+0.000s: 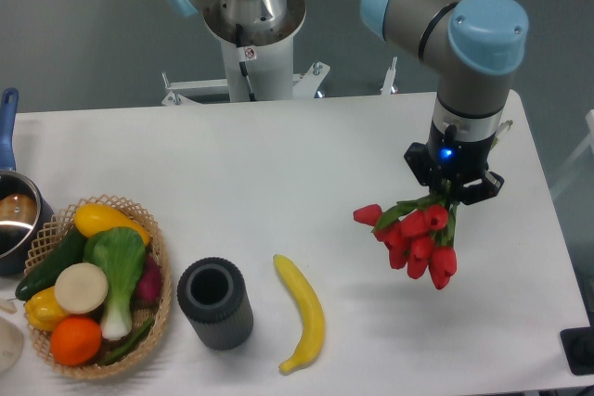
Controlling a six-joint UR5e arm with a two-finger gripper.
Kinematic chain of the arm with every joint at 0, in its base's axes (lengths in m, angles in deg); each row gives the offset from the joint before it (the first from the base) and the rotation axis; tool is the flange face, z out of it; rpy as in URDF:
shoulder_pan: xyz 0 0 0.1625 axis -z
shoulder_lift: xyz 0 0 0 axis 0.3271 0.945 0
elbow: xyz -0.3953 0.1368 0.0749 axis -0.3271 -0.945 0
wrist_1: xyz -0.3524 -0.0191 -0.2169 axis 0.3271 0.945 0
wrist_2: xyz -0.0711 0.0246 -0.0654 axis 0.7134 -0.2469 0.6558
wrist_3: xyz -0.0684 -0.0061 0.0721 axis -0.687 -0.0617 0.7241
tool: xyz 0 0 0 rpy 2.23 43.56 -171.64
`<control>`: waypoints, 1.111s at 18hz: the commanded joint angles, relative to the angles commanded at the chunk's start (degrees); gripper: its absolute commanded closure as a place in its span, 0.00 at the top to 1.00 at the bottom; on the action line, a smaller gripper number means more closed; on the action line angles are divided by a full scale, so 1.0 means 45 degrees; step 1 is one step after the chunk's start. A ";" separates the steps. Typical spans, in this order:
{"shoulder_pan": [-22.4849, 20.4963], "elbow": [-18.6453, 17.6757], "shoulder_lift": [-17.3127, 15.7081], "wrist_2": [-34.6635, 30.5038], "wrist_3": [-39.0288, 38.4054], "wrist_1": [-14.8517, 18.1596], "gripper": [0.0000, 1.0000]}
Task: Insert the flowers into the vase
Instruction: 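Carry the red tulip bunch with the gripper over the black vase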
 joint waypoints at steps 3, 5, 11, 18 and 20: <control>0.0039 -0.0059 -0.0020 0.0098 -0.0058 0.0000 0.00; 0.0078 -0.0059 -0.0195 0.0680 -0.0136 -0.0019 0.00; 0.0078 -0.0156 -0.0956 0.5305 -0.1268 -0.0584 0.00; 0.0176 -0.1229 -0.1094 1.0561 -0.4312 -0.4428 0.00; 0.0215 -0.1387 -0.1055 1.1500 -0.4803 -0.4687 0.00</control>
